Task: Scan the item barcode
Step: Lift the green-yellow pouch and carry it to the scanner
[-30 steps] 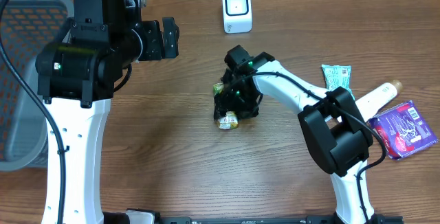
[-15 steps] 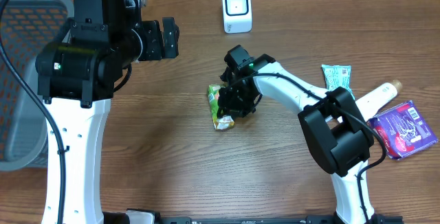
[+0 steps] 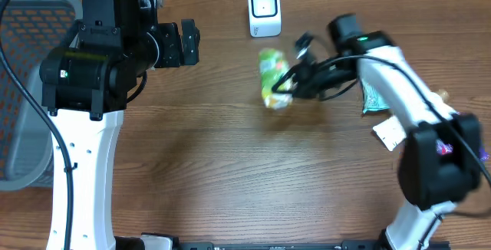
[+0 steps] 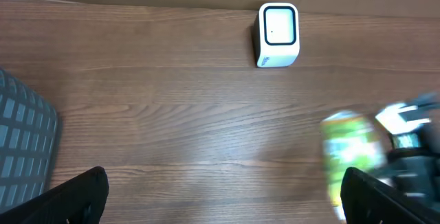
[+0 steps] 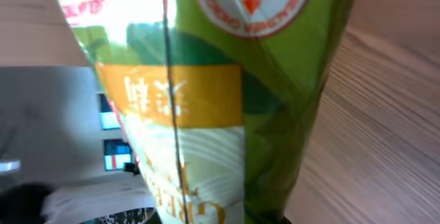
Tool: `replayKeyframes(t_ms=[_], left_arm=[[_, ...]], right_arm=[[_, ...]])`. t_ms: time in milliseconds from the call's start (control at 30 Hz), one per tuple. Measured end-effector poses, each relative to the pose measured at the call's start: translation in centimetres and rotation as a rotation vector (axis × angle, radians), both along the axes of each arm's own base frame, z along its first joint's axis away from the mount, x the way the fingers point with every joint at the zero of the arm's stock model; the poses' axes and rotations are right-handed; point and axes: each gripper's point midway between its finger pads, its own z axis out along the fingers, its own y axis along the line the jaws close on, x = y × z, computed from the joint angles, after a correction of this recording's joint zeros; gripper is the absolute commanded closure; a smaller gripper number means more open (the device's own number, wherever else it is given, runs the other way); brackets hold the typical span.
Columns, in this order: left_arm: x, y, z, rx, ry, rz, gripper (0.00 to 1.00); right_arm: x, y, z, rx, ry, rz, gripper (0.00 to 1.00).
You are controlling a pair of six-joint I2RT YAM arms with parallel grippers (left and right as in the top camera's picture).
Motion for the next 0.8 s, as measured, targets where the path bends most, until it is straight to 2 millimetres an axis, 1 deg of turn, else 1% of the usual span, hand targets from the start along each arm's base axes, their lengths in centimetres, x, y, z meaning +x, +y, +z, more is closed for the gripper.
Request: replayKeyframes(t_ms=[33,167,267,367,500,567,667,800], left_arm=[[0.0,0.0,0.0,0.0,0.0,0.0,0.0],[0.0,0.0,0.0,0.0,0.0,0.0,0.0],[0.0,0.0,0.0,0.0,0.0,0.0,0.0],[0.0,0.0,0.0,0.0,0.0,0.0,0.0],[0.0,0.0,0.0,0.0,0.0,0.0,0.01],[0.0,0.0,0.0,0.0,0.0,0.0,0.0],[0.0,0.0,0.0,0.0,0.0,0.0,0.0],[0.0,0.0,0.0,0.0,0.0,0.0,0.01]], right_arm=[[0.1,-0.4,2.0,0.045,-0.036,-0.005,0.87],[-0.5,-1.6,7.8,0.188,-0.133,-0.01,0.88],[-1.0,-2.4,10.4,0.25,-0.186,-0.009,0.89],[-1.0,-2.4,11.7,0.281,-0.242,0.001,0.89],[-0.8,-2.4,12.5,0.27,-0.271,-0.012,0.92],[-0.5,-2.5,12.3,0.221,-0.272,-0.042,0.95],[0.5,-3.0,10.8,0.061,-0.275,-0.136,0.95],[2.7,-4.2,7.6,-0.236,-0.314,-0.299,0.96]])
